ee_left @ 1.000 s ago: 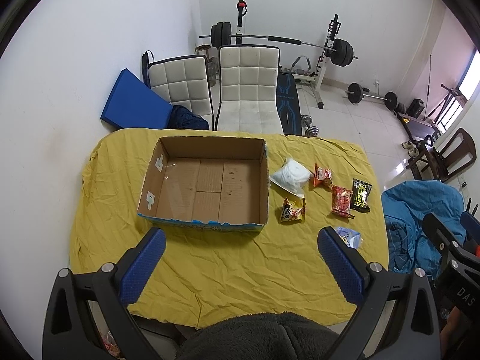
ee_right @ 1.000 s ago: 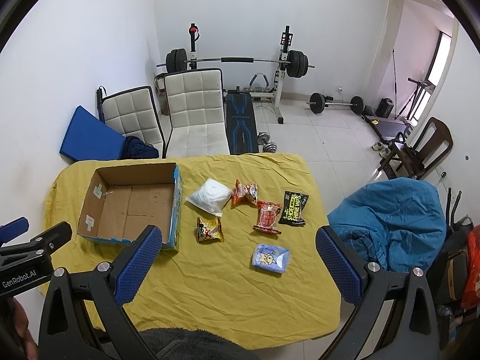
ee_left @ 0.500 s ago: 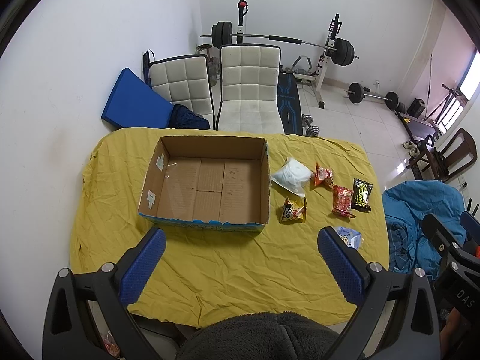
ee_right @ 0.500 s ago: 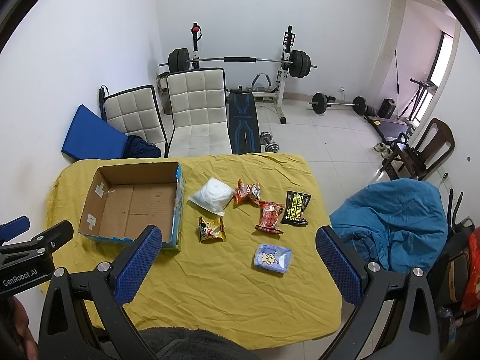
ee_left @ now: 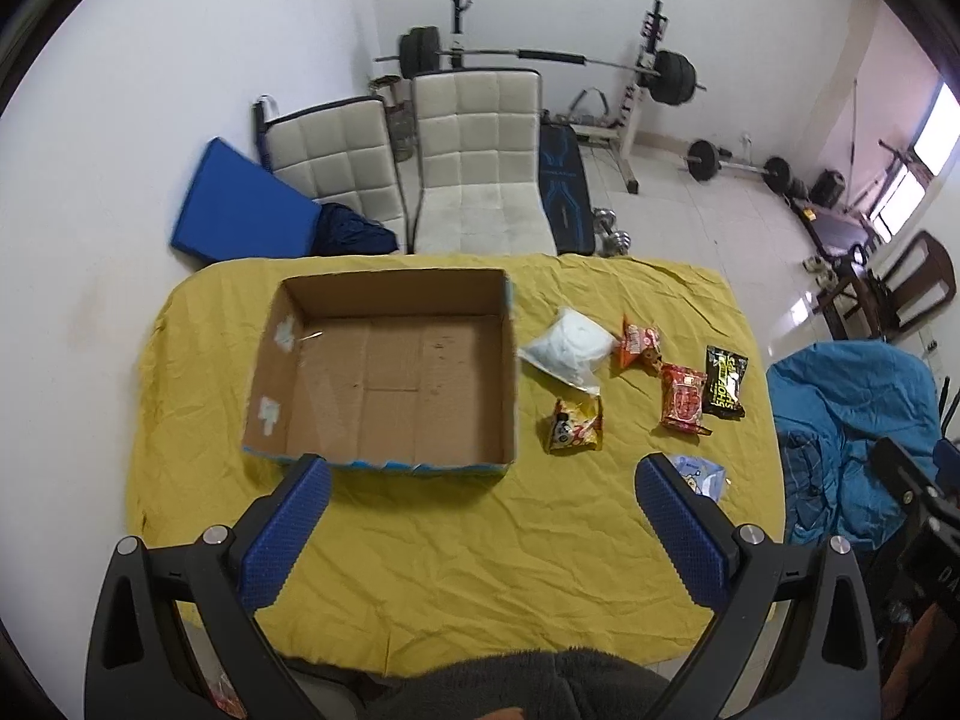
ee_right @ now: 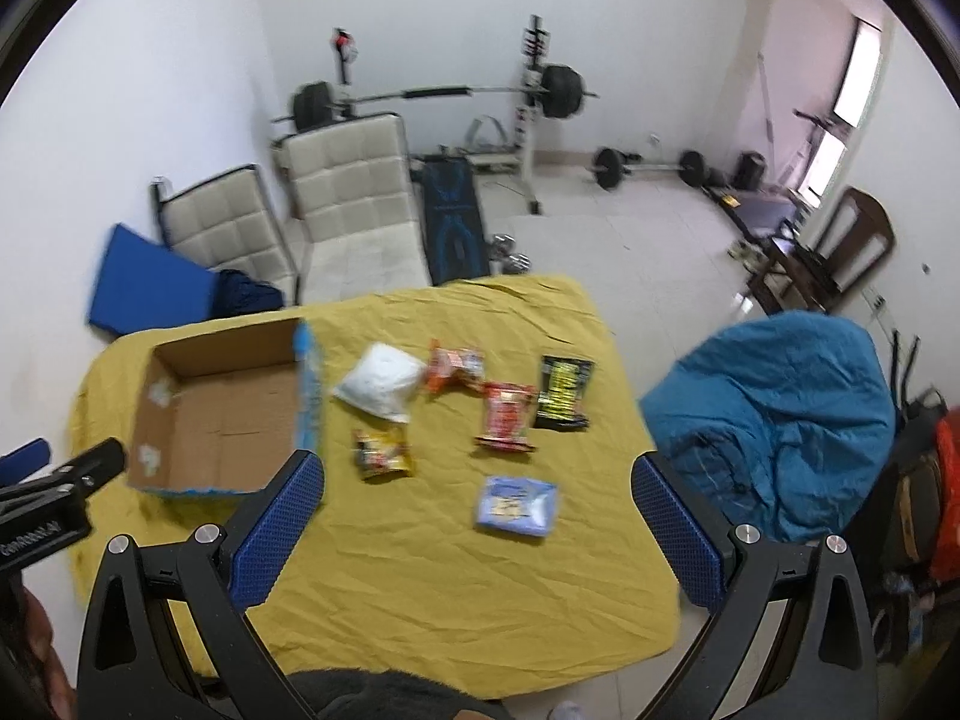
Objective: Organize soft objects
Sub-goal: 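Grasp the white tissue pack with the left tool while the right tool grasps the black wipes pouch, then carry both packs into the cardboard box and open both tools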
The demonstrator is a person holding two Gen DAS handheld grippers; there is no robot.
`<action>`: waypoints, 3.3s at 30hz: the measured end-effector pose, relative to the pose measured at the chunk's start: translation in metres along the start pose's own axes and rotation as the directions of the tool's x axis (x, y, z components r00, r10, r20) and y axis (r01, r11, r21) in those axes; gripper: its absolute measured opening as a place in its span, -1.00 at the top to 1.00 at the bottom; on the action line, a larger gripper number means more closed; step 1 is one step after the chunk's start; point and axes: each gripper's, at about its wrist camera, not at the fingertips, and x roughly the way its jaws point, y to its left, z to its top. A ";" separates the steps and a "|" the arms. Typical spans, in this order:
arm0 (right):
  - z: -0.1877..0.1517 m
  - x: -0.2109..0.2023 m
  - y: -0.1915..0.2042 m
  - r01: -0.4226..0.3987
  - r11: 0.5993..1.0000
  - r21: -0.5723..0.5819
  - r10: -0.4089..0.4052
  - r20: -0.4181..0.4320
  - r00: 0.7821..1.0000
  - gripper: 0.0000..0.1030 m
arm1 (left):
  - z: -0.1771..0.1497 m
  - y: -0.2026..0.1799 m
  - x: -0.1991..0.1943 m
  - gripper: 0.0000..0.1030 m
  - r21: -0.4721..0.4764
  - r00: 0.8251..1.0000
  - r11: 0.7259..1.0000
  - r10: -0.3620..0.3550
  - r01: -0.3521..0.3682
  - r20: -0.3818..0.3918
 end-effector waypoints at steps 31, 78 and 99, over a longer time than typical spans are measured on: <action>0.040 0.502 -0.143 0.060 0.991 0.121 0.020 -0.574 0.818 -1.00 | 0.103 -0.164 0.447 -1.00 0.454 0.813 0.890 0.237 0.038 -0.532; 0.007 0.534 -0.148 0.077 0.989 0.130 0.030 -0.670 0.742 0.03 | 0.034 -0.158 0.452 -0.35 0.214 0.853 0.977 0.103 0.011 -0.512; 0.047 0.400 -0.089 -0.093 0.992 0.088 0.124 -0.498 0.859 0.05 | 0.033 -0.155 0.301 -0.33 0.147 0.936 0.982 -0.063 0.121 -0.346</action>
